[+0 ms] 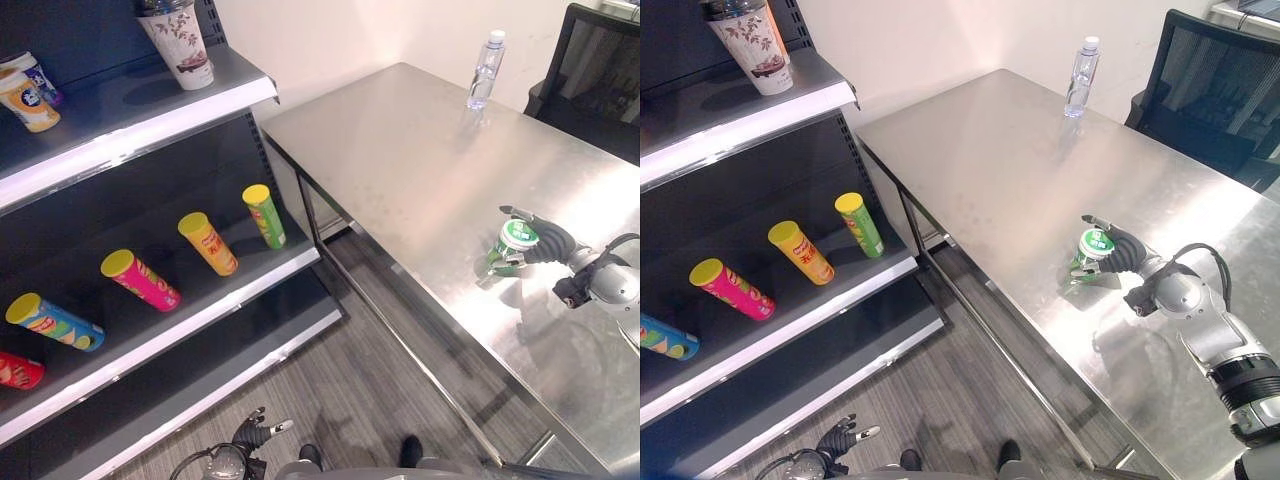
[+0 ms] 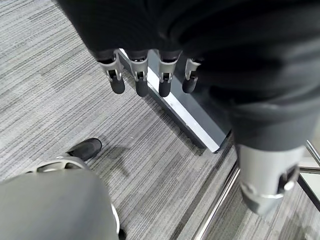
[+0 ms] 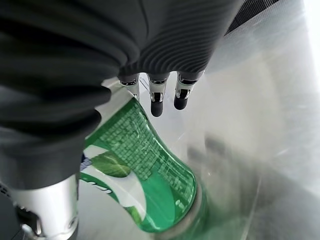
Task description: Put the goods on the table back onto the shelves and tidy them up.
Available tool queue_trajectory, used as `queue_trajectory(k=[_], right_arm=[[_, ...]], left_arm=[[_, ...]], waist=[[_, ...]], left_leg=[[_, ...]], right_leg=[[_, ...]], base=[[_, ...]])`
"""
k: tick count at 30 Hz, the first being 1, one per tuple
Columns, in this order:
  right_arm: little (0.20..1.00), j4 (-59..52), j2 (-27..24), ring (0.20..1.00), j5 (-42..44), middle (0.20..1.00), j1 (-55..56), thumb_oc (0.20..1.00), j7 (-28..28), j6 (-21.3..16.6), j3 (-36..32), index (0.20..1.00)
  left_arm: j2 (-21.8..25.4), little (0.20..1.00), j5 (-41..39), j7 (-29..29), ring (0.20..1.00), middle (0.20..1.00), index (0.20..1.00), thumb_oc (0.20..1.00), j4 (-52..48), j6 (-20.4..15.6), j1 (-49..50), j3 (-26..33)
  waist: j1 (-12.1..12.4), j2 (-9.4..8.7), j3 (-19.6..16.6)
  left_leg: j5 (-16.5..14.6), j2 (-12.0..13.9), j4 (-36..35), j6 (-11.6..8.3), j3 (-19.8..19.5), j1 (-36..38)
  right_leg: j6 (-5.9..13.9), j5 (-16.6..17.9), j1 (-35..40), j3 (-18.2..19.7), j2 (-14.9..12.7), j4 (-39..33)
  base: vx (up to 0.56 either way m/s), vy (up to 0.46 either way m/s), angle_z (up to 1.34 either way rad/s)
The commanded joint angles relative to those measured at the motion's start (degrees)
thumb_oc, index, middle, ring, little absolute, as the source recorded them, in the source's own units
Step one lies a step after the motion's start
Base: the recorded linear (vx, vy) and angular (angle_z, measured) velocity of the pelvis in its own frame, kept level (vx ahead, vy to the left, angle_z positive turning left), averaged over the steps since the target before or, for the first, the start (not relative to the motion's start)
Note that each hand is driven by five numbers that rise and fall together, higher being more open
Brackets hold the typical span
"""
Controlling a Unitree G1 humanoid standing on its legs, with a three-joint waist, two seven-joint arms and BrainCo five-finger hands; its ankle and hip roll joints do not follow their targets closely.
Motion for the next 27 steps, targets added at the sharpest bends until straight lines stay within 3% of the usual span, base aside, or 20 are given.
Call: queue_trajectory(k=[1, 17, 18, 27], right_arm=[[1.0, 1.28, 1.32, 1.0, -1.39, 1.0, -3.73, 1.0, -1.49, -0.88, -0.69, 1.0], [1.0, 4.88, 4.94, 1.0, -3.48, 1.0, -5.56, 1.0, -3.77, -0.73, -0.46, 1.0], [0.2, 5.4, 5.18, 0.2, -3.5, 0.2, -5.91, 0.2, -3.67, -0.8, -0.01, 0.2], [0.2, 4.35, 4.84, 0.2, -4.02, 0.2, -4.99, 0.2, -3.94, -0.92, -0.87, 0.2]], left_arm=[[0.57, 1.0, 0.85, 0.51, 1.0, 1.0, 1.0, 1.0, 0.45, -1.09, -3.01, -1.0], [0.74, 1.0, 0.62, 0.84, 1.0, 1.0, 1.0, 1.0, 0.49, -0.94, -2.74, -0.54], [0.67, 1.0, 0.75, 0.75, 1.0, 1.0, 1.0, 1.0, 0.41, -0.96, -2.76, -0.78], [0.65, 1.0, 0.63, 0.77, 1.0, 1.0, 1.0, 1.0, 0.18, -0.91, -2.87, -0.38]], waist=[[2.46, -0.59, -0.02], [3.17, -0.46, 0.1], [3.35, -0.59, 0.13], [3.33, -0.69, 0.21]], left_leg=[[-3.54, 2.17, 2.31, -5.75, -0.1, 3.1], [-3.59, 1.94, 2.28, -5.56, -0.6, 3.17], [-3.57, 1.99, 2.27, -5.54, -0.7, 3.21], [-3.57, 2.13, 2.2, -5.55, -0.71, 3.3]], right_leg=[[5.54, -7.0, 0.9, 2.11, -0.68, 3.43], [5.48, -7.1, 1.14, 1.85, -0.81, 3.44], [5.47, -7.07, 1.29, 1.59, -0.82, 3.39], [5.46, -7.13, 1.32, 1.53, -0.74, 3.42]], base=[[0.0, 0.0, 0.0], [0.0, 0.0, 0.0], [0.0, 0.0, 0.0], [0.0, -0.001, 0.02]])
